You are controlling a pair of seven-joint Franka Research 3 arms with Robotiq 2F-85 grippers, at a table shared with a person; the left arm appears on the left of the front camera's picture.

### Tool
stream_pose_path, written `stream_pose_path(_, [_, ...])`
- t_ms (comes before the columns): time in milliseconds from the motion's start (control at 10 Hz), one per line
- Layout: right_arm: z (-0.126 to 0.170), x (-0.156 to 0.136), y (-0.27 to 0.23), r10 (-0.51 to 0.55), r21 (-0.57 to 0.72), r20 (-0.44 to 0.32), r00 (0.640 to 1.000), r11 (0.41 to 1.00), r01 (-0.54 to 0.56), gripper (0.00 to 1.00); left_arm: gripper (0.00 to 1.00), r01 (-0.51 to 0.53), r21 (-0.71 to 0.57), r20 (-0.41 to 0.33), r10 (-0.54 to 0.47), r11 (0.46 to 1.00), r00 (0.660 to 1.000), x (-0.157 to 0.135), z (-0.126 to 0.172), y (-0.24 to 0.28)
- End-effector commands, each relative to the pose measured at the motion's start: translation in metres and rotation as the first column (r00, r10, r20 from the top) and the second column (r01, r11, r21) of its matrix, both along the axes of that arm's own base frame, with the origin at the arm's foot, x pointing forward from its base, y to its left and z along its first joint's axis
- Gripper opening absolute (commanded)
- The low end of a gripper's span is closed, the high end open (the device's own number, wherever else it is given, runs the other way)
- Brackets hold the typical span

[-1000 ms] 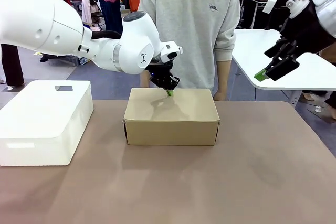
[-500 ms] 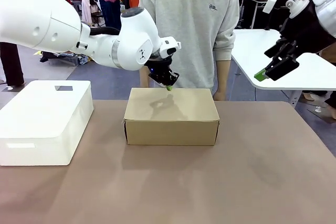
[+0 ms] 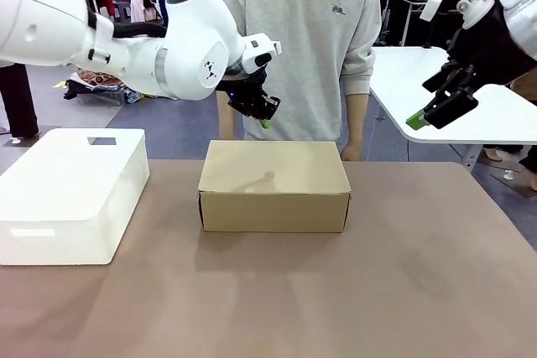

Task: Pack the shoes into the box.
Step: Press down on the lid of the Shoes Box.

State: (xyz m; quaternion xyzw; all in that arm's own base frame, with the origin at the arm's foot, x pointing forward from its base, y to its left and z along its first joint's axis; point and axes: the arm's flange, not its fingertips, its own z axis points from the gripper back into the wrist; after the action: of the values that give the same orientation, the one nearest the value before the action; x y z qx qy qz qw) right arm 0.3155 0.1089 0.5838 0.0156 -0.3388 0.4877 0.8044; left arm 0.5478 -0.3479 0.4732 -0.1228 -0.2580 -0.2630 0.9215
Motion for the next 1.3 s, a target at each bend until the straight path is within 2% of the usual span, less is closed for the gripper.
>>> stream_pose_path(0, [0.002,0.001,0.002,-0.021,0.003,-0.006,1.0,1.0,0.021,1.0,0.0,-0.003,0.019,-0.006,0.003,1.0,1.0,0.015,-0.006,-0.003])
stream_pose_path(700, [0.002,0.001,0.002,-0.021,0.003,-0.006,1.0,1.0,0.021,1.0,0.0,0.003,0.004,-0.006,-0.003,1.0,1.0,0.014,-0.01,-0.004])
stream_pose_path(800, [0.002,0.001,0.002,-0.021,0.003,-0.006,1.0,1.0,0.021,1.0,0.0,-0.015,0.051,-0.007,0.016,0.999,1.0,0.003,-0.004,0.006])
stream_pose_path(1000, [0.002,0.001,0.002,-0.021,0.003,-0.006,1.0,1.0,0.021,1.0,0.0,0.083,0.117,-0.008,-0.083,0.99,0.997,-0.032,0.017,0.021])
stream_pose_path(1200, [0.002,0.001,0.002,-0.021,0.003,-0.006,1.0,1.0,0.021,1.0,0.0,0.085,0.184,0.013,-0.089,0.979,0.996,-0.066,0.033,0.032])
